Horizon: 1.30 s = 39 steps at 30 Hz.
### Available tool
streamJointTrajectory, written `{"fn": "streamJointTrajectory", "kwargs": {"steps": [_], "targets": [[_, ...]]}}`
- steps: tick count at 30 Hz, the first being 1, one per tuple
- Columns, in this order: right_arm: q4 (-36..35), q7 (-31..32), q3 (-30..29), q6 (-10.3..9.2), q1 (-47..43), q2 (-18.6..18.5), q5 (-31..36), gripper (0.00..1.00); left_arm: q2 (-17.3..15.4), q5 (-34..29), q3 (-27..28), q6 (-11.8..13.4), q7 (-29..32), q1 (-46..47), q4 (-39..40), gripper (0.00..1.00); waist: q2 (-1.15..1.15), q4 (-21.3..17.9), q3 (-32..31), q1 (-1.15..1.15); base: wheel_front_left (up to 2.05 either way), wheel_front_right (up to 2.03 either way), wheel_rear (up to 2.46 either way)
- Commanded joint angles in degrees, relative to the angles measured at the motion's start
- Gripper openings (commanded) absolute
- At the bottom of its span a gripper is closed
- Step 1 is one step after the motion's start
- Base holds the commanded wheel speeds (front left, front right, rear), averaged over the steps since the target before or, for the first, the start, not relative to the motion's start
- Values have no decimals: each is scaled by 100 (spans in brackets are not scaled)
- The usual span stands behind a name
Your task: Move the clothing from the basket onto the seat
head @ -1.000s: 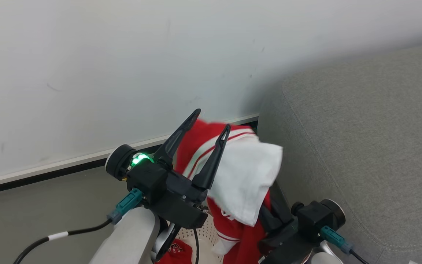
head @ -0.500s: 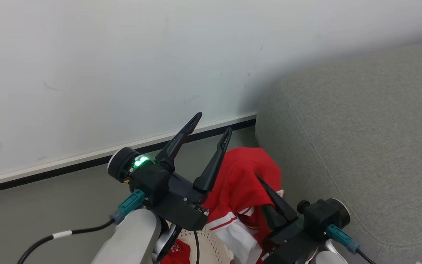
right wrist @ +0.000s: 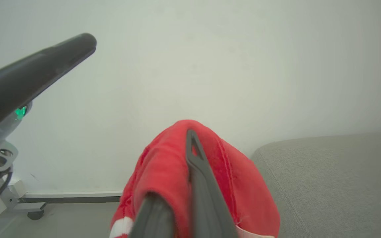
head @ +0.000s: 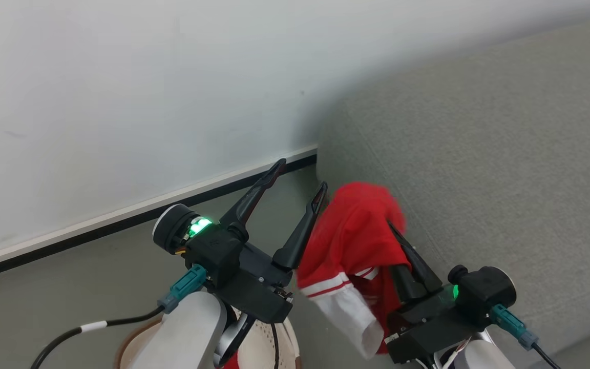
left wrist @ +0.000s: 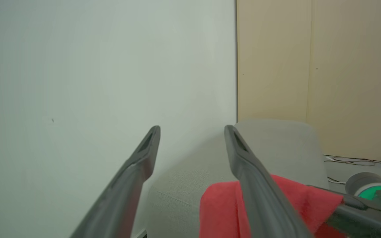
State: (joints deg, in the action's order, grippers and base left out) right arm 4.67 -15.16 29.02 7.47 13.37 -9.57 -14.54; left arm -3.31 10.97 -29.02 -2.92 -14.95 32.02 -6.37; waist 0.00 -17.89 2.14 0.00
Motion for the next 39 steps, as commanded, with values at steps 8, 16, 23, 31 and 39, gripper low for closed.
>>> {"fn": "streamJointTrajectory", "kwargs": {"steps": [8,16,23,31,39], "targets": [[-246,-11,-255,4,-50,113,102,0,-88,-81,-82,-27,-12,215,-113,100,0,-799,420,0,0,0,0],[-454,-10,-572,4,-123,276,152,0,-100,-82,-248,-113,50,481,-258,100,0,-1257,727,0,0,0,0],[-684,-11,-988,4,-280,424,259,0,-40,17,-530,-258,63,807,-504,100,0,-1354,951,0,0,0,0],[-888,-11,-1344,4,-446,579,331,0,1,145,-844,-345,19,1142,-853,100,0,-1402,1210,0,0,0,0],[-966,-10,-1984,4,226,640,-70,0,-172,102,-1078,-386,81,1300,-1099,100,0,-1391,1840,0,0,0,0]]}}
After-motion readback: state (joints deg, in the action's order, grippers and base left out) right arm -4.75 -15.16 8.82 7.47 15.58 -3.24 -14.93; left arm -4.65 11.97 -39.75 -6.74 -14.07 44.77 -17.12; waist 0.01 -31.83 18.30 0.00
